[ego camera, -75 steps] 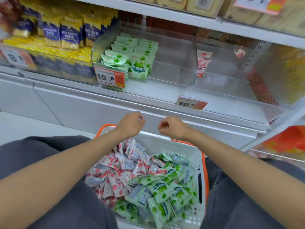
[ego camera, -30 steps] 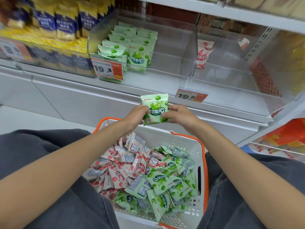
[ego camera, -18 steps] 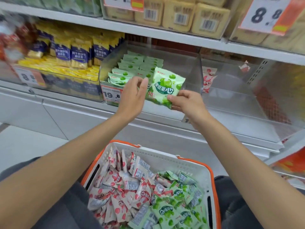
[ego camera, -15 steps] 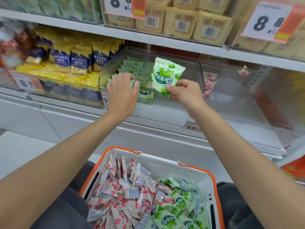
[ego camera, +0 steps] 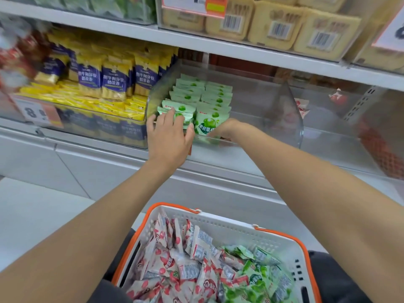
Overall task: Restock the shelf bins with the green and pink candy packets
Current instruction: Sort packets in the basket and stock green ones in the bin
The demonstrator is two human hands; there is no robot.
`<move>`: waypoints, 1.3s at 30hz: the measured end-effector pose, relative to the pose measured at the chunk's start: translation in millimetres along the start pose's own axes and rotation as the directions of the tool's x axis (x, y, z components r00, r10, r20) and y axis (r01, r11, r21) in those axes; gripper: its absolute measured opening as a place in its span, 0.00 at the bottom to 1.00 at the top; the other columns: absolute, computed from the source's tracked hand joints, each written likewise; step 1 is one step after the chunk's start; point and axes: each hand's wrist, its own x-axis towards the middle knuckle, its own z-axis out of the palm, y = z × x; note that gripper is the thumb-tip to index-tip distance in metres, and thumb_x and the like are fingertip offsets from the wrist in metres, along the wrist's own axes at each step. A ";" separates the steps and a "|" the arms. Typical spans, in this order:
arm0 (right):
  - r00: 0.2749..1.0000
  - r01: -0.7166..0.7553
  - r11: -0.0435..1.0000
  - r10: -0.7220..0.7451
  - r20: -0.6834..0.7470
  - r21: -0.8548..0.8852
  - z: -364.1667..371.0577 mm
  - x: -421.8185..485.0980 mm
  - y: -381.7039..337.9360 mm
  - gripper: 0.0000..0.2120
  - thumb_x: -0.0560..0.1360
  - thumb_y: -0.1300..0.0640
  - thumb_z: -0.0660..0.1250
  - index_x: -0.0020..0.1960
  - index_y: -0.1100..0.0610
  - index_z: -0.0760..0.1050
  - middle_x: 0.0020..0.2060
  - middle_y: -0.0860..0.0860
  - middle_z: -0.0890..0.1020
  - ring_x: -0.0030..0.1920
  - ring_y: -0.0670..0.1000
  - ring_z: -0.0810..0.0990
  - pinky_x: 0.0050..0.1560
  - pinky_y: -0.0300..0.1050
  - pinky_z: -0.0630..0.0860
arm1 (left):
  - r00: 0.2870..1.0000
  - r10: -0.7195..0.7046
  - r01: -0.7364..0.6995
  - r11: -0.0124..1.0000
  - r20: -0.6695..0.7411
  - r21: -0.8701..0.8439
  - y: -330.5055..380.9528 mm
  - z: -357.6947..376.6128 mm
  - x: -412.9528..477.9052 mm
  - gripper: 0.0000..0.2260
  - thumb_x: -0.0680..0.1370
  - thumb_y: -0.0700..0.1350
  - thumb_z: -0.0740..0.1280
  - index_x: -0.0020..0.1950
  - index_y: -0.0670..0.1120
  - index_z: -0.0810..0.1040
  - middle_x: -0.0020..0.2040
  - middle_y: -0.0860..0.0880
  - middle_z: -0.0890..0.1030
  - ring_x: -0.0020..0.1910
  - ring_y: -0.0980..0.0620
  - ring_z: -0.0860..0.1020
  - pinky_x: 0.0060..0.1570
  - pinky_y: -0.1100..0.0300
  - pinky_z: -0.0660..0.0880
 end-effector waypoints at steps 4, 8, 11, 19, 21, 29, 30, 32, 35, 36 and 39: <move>1.000 -0.026 0.988 0.025 0.008 0.153 -0.1 7.9 -2.8 0.27 0.74 0.57 0.72 0.70 0.63 0.67 0.68 0.56 0.73 0.66 0.56 0.75 0.59 0.45 0.75 | 1.000 -0.004 0.004 1.000 -0.014 -0.004 1.0 0.1 -0.5 0.26 0.79 0.56 0.48 0.58 0.44 0.80 0.68 0.44 0.75 0.65 0.45 0.73 0.70 0.47 0.56; 0.999 -0.025 0.998 0.027 -0.041 0.050 0.6 6.2 -3.2 0.30 0.75 0.53 0.72 0.70 0.63 0.65 0.64 0.57 0.74 0.63 0.55 0.75 0.56 0.43 0.73 | 1.000 -0.013 0.013 1.000 -0.021 0.010 2.2 1.8 0.2 0.25 0.79 0.56 0.49 0.57 0.44 0.81 0.68 0.44 0.75 0.62 0.44 0.75 0.69 0.47 0.57; 1.000 0.000 0.999 0.001 -0.023 0.039 -0.3 5.1 -0.1 0.26 0.73 0.53 0.74 0.65 0.63 0.70 0.53 0.55 0.76 0.51 0.54 0.77 0.48 0.42 0.74 | 1.000 -0.014 0.014 1.000 -0.026 0.005 2.2 1.8 -0.1 0.25 0.79 0.56 0.49 0.56 0.45 0.81 0.68 0.44 0.76 0.62 0.44 0.75 0.69 0.47 0.58; 0.904 0.266 0.960 -0.279 -0.324 -0.084 -22.5 -37.3 25.7 0.09 0.72 0.65 0.66 0.52 0.60 0.77 0.47 0.54 0.80 0.50 0.56 0.78 0.41 0.41 0.74 | 0.985 -0.042 0.017 0.989 -0.168 -0.146 24.4 -14.0 -15.6 0.10 0.78 0.49 0.61 0.54 0.46 0.77 0.54 0.47 0.78 0.56 0.45 0.74 0.55 0.51 0.66; 0.810 0.417 0.899 -0.434 -0.395 -0.132 -20.6 -61.6 39.3 0.16 0.71 0.67 0.63 0.56 0.59 0.79 0.50 0.54 0.82 0.51 0.54 0.79 0.49 0.44 0.76 | 0.988 -0.025 -0.008 0.977 -0.154 -0.213 39.5 -18.9 -28.0 0.06 0.77 0.46 0.62 0.51 0.45 0.76 0.49 0.47 0.77 0.51 0.45 0.73 0.49 0.52 0.66; 0.819 0.545 0.830 -0.557 -0.135 -0.119 55.6 -127.2 159.3 0.11 0.70 0.66 0.63 0.47 0.57 0.81 0.42 0.51 0.80 0.42 0.51 0.77 0.47 0.48 0.76 | 0.857 -0.113 0.362 0.827 0.504 -0.430 78.5 -10.0 -122.2 0.04 0.77 0.42 0.64 0.51 0.47 0.75 0.45 0.50 0.79 0.45 0.48 0.76 0.44 0.55 0.72; 0.867 0.488 0.861 -0.497 -0.033 -0.144 69.7 -127.1 182.6 0.12 0.71 0.65 0.62 0.48 0.57 0.81 0.45 0.51 0.82 0.45 0.52 0.79 0.49 0.48 0.77 | 0.768 -0.104 0.406 0.842 0.632 -0.355 77.2 -3.9 -136.2 0.04 0.77 0.43 0.63 0.51 0.47 0.75 0.45 0.49 0.80 0.44 0.48 0.77 0.44 0.55 0.73; 0.921 0.384 0.879 -0.346 0.176 -0.281 94.8 -124.0 228.4 0.13 0.73 0.65 0.62 0.54 0.57 0.81 0.51 0.53 0.82 0.52 0.54 0.80 0.55 0.48 0.76 | 0.609 -0.079 0.386 0.899 0.789 -0.208 74.0 4.3 -161.2 0.03 0.76 0.44 0.63 0.48 0.47 0.76 0.42 0.52 0.78 0.44 0.47 0.79 0.47 0.55 0.76; 0.922 0.318 0.815 -0.146 0.359 -0.485 123.5 -117.2 275.8 0.12 0.76 0.61 0.64 0.58 0.59 0.77 0.56 0.55 0.81 0.54 0.56 0.79 0.55 0.49 0.77 | 0.529 -0.065 0.353 0.924 0.846 -0.149 73.5 9.8 -183.5 0.03 0.75 0.42 0.63 0.42 0.47 0.75 0.36 0.56 0.70 0.42 0.46 0.79 0.46 0.55 0.75; 0.924 0.298 0.806 -0.108 0.367 -0.512 132.3 -114.7 285.8 0.09 0.76 0.59 0.64 0.56 0.60 0.76 0.55 0.55 0.81 0.52 0.56 0.79 0.52 0.48 0.77 | 0.521 -0.075 0.367 0.919 0.850 -0.144 74.6 11.1 -186.4 0.04 0.76 0.42 0.63 0.42 0.47 0.75 0.37 0.55 0.73 0.41 0.47 0.79 0.45 0.56 0.75; 0.937 0.245 0.805 -0.055 0.344 -0.539 152.6 -106.6 304.1 0.07 0.77 0.58 0.64 0.53 0.59 0.76 0.52 0.55 0.81 0.51 0.56 0.79 0.47 0.47 0.74 | 0.510 -0.072 0.369 0.918 0.857 -0.143 80.9 12.1 -187.7 0.03 0.77 0.42 0.63 0.46 0.47 0.76 0.38 0.50 0.79 0.32 0.52 0.76 0.36 0.60 0.73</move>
